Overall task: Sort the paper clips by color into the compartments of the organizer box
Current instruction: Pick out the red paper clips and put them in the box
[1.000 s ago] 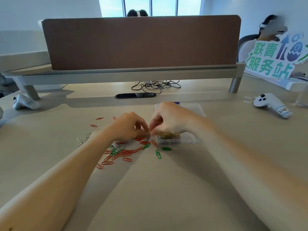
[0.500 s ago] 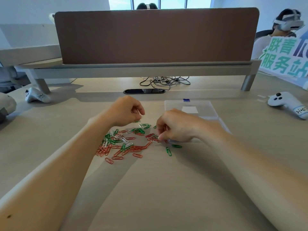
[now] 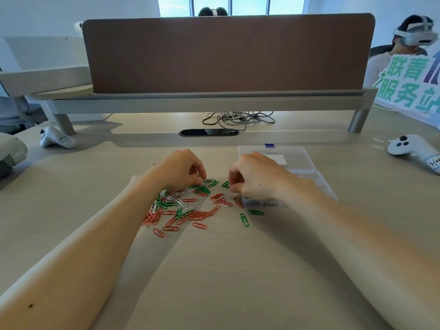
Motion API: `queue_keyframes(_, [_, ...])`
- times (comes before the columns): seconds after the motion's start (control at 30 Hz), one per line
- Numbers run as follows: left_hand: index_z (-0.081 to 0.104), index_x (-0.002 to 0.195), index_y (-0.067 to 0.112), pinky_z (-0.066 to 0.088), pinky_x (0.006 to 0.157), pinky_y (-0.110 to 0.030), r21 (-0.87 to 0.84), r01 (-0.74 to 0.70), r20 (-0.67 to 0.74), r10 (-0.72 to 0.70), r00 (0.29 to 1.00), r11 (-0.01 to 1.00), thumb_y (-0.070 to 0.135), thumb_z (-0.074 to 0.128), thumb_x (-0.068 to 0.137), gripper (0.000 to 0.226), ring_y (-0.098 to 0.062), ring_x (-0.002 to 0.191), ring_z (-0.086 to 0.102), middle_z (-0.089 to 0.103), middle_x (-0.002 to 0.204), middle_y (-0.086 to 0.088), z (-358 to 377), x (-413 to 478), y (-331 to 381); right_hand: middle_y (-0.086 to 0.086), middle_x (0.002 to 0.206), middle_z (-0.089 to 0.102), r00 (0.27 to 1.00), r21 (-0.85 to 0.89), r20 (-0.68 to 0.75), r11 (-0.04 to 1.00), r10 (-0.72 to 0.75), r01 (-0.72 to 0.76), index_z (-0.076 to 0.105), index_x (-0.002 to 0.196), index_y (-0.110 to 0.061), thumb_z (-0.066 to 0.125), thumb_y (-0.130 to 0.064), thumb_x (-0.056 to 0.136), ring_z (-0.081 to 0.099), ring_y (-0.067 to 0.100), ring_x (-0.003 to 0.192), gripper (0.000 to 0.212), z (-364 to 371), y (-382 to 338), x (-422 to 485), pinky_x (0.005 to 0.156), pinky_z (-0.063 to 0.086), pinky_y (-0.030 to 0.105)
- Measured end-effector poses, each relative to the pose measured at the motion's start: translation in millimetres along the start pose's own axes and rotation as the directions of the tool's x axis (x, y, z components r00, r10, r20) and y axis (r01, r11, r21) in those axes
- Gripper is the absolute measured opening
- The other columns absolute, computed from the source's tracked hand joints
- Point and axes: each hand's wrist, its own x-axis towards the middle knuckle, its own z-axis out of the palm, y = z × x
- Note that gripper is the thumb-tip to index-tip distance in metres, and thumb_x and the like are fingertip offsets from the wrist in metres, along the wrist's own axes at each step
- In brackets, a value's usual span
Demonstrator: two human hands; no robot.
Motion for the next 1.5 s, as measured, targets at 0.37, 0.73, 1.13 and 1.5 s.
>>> queue_keyframes(0.37, [0.066, 0.078, 0.016, 0.036, 0.056, -0.015, -0.022, 0.03, 0.102, -0.027, 0.994, 0.999, 0.02, 0.067, 0.087, 0.009, -0.007, 0.067, 0.054, 0.06, 0.071, 0.011, -2, -2, 4, -0.015, 0.067, 0.056, 0.986, -0.005, 0.167, 1.0, -0.022, 0.023, 0.07, 0.078, -0.025, 0.076, -0.041, 0.078, 0.057, 0.01, 0.077, 0.017, -4, -13, -4, 0.06, 0.036, 0.025])
queue_keyframes(0.73, [0.069, 0.084, 0.017, 0.051, 0.064, -0.02, -0.234, -0.011, 0.058, 0.025, 0.998, 0.972, 0.005, 0.071, 0.081, 0.012, -0.006, 0.059, 0.066, 0.071, 0.069, 0.003, -17, -5, 11, -0.014, 0.076, 0.056, 0.999, 0.057, 0.042, 0.998, 0.034, -0.036, 0.066, 0.083, -0.025, 0.069, -0.027, 0.088, 0.051, 0.011, 0.085, 0.006, -9, -7, -5, 0.081, 0.04, 0.034])
queue_keyframes(1.13, [0.072, 0.093, 0.024, 0.052, 0.065, -0.023, -0.206, -0.027, 0.352, 0.099, 0.931, 0.978, 0.014, 0.072, 0.082, 0.015, -0.008, 0.061, 0.061, 0.066, 0.059, 0.009, -21, -10, 24, -0.014, 0.076, 0.061, 0.993, 0.002, 0.115, 0.999, -0.041, 0.041, 0.074, 0.083, -0.027, 0.075, -0.041, 0.079, 0.05, 0.01, 0.087, 0.015, 1, -9, -4, 0.081, 0.036, 0.036])
queue_keyframes(1.5, [0.074, 0.091, 0.024, 0.047, 0.068, -0.023, -0.113, -0.053, 0.171, 0.072, 0.983, 0.992, 0.026, 0.074, 0.08, 0.011, -0.006, 0.063, 0.057, 0.068, 0.071, 0.009, -11, -5, 35, -0.014, 0.077, 0.053, 0.994, 0.013, 0.113, 1.0, 0.0, -0.002, 0.064, 0.084, -0.023, 0.064, -0.026, 0.089, 0.047, 0.015, 0.088, 0.006, -11, -4, -6, 0.082, 0.033, 0.035])
